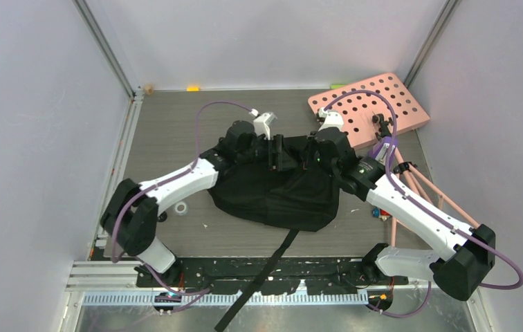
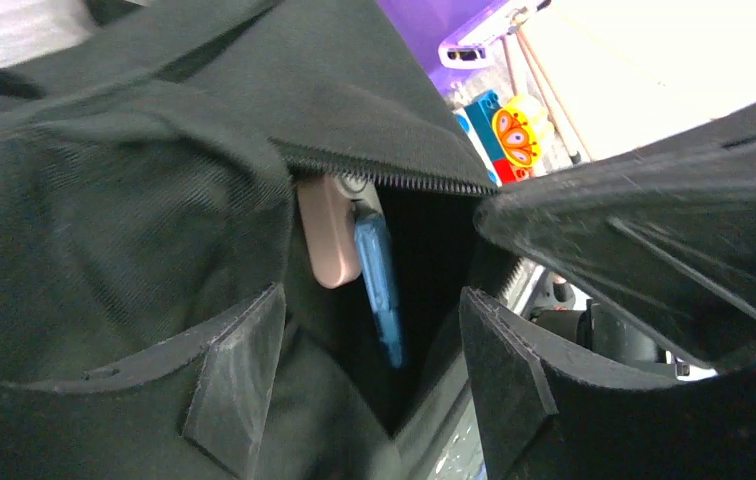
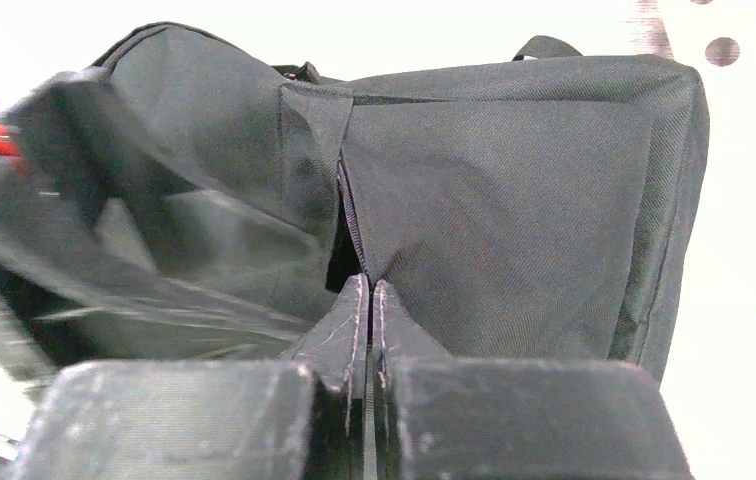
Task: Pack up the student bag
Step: Place the stationery in the student bag, then pick up the stationery from the center of the board.
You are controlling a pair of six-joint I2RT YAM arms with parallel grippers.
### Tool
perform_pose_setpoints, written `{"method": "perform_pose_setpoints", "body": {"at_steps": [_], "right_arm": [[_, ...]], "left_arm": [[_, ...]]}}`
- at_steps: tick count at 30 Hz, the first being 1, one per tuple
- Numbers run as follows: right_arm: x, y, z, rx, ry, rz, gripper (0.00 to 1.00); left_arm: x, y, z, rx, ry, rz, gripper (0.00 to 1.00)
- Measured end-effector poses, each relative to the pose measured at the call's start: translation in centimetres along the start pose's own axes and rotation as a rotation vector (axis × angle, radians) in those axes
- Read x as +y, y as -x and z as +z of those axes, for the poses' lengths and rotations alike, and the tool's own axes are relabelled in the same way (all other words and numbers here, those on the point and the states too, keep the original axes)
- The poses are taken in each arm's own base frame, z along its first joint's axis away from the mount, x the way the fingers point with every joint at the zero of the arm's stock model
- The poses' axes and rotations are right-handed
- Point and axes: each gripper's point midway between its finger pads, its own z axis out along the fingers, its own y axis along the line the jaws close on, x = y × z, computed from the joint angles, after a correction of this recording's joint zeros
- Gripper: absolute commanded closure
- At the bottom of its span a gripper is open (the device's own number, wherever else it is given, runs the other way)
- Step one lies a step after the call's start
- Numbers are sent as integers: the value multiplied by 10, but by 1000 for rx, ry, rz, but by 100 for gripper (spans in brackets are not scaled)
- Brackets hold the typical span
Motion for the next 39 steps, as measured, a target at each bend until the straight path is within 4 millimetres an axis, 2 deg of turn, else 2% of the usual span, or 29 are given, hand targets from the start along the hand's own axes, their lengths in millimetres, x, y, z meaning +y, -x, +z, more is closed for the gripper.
{"method": "perform_pose_setpoints", "body": {"at_steps": [4,6,9,12,14,17,19,21,24,28,33,39], "right_arm": [[-1,2,-4,-6,2,2,100],[-1,2,-4,-6,1,1,100],[-1,2,-5,-5,1,1,100],[-1,2,-4,-5,1,2,100],[-1,2,-4,-7,3,2,100],[0,1,-3,-9,6,3,100],[0,1,-3,-9,8,4,100],[0,0,-2,-10,11,4,100],[-1,0,-3,-13,13,1,100],[-2,-2,-6,-22,18,-5,100],[-3,-3,-8,-33,33,-5,100],[1,-6,-8,-34,67,0,100]], "left_arm": [[-1,22,-41,-68,99,36,20],[-1,36,-67,-120,156,61,14],[-1,53,-111,-197,248,109,11],[16,57,-151,-232,381,113,9],[44,53,-177,-225,503,73,9],[105,37,-218,-211,712,-64,9],[145,9,-243,-185,833,-179,9],[174,-23,-262,-149,928,-282,10],[201,-71,-277,-76,1025,-412,14],[220,-110,-282,-23,1088,-528,23],[237,-130,-279,17,1139,-594,34],[247,-128,-273,1,1142,-609,41]]}}
